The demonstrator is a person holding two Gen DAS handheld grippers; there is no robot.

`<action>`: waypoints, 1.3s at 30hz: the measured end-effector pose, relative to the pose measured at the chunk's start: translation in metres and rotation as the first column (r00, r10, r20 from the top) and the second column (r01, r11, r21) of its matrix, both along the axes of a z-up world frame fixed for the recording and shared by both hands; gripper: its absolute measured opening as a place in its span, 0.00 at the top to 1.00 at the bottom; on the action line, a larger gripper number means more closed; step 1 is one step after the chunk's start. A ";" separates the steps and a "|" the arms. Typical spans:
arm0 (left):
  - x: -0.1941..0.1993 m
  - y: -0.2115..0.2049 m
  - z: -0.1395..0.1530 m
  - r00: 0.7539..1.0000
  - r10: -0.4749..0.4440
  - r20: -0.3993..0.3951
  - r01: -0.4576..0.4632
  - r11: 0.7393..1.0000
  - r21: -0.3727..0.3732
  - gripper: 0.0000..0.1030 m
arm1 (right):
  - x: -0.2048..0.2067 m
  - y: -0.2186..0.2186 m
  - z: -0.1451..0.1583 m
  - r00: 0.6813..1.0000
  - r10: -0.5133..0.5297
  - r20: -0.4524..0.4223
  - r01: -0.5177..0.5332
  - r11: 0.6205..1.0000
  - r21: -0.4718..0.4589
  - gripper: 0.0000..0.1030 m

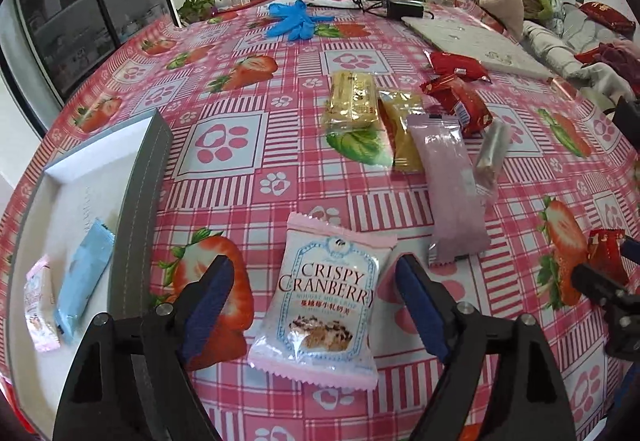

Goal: Organize snacks

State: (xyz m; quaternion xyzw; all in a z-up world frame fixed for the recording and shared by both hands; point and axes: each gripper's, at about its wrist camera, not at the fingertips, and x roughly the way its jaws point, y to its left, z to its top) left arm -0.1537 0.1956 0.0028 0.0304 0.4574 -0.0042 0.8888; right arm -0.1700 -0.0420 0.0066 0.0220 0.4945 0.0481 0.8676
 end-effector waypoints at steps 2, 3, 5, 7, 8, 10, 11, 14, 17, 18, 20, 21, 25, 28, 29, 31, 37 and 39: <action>-0.002 -0.001 -0.002 1.000 -0.005 0.028 0.005 1.000 -0.005 0.14 | 0.003 0.010 -0.005 1.000 0.017 0.007 -0.017 0.996 -0.082 0.00; -0.003 0.000 -0.003 0.999 -0.002 0.041 0.002 1.000 -0.011 0.13 | 0.002 0.014 -0.005 0.999 0.032 0.025 -0.029 0.994 -0.107 0.00; -0.003 0.003 -0.003 0.999 0.005 0.039 -0.004 0.999 -0.035 0.12 | 0.001 0.014 -0.006 0.999 0.034 0.036 -0.030 0.995 -0.093 0.00; 0.001 0.009 -0.007 1.000 0.021 0.001 -0.021 0.996 -0.083 0.00 | -0.002 0.014 -0.006 0.997 0.037 0.063 -0.031 0.995 -0.093 0.00; 0.001 0.009 -0.008 1.000 0.023 0.003 -0.023 0.996 -0.089 0.00 | -0.005 0.013 -0.008 0.995 0.040 0.088 -0.032 0.995 -0.092 0.00; 0.002 0.007 -0.007 1.000 0.023 0.004 -0.022 0.997 -0.078 0.00 | -0.008 0.013 -0.008 0.993 0.042 0.106 -0.032 0.995 -0.092 0.00; 0.001 0.008 -0.007 1.000 0.024 0.005 -0.023 0.997 -0.080 0.00 | -0.009 0.013 -0.008 0.993 0.042 0.106 -0.032 0.995 -0.091 0.00; 0.001 0.008 -0.007 1.000 0.024 0.006 -0.024 0.997 -0.080 0.00 | -0.008 0.014 -0.008 0.993 0.042 0.109 -0.032 0.995 -0.092 0.00; 0.001 0.008 -0.007 1.000 0.023 0.006 -0.023 0.997 -0.080 0.00 | -0.008 0.014 -0.008 0.993 0.042 0.109 -0.032 0.995 -0.092 0.00; 0.001 0.008 -0.007 1.000 0.023 0.006 -0.022 0.997 -0.080 0.00 | -0.008 0.014 -0.008 0.993 0.042 0.109 -0.032 0.995 -0.092 0.00; 0.001 0.009 -0.007 1.000 0.022 0.006 -0.022 0.997 -0.080 0.00 | -0.008 0.014 -0.008 0.993 0.042 0.110 -0.032 0.995 -0.092 0.00; 0.001 0.009 -0.007 1.000 0.022 0.006 -0.022 0.997 -0.080 0.00 | -0.008 0.014 -0.008 0.993 0.042 0.110 -0.032 0.995 -0.092 0.00; 0.000 0.009 -0.007 1.000 0.022 0.006 -0.021 0.997 -0.080 0.00 | -0.009 0.014 -0.008 0.993 0.042 0.110 -0.032 0.995 -0.092 0.00; 0.000 0.009 -0.007 1.000 0.022 0.007 -0.021 0.997 -0.080 0.00 | -0.009 0.014 -0.008 0.993 0.043 0.110 -0.032 0.995 -0.092 0.00; 0.000 0.009 -0.007 1.000 0.022 0.007 -0.021 0.997 -0.080 0.00 | -0.009 0.014 -0.008 0.993 0.043 0.110 -0.033 0.995 -0.092 0.00; 0.000 0.009 -0.007 1.000 0.022 0.007 -0.021 0.997 -0.080 0.00 | -0.009 0.014 -0.008 0.993 0.043 0.110 -0.032 0.995 -0.092 0.00; 0.000 0.009 -0.007 1.000 0.022 0.007 -0.021 0.997 -0.081 0.00 | -0.009 0.014 -0.008 0.993 0.042 0.111 -0.032 0.995 -0.092 0.00; 0.000 0.009 -0.007 1.000 0.022 0.007 -0.021 0.997 -0.081 0.00 | -0.009 0.014 -0.008 0.993 0.043 0.111 -0.032 0.995 -0.092 0.00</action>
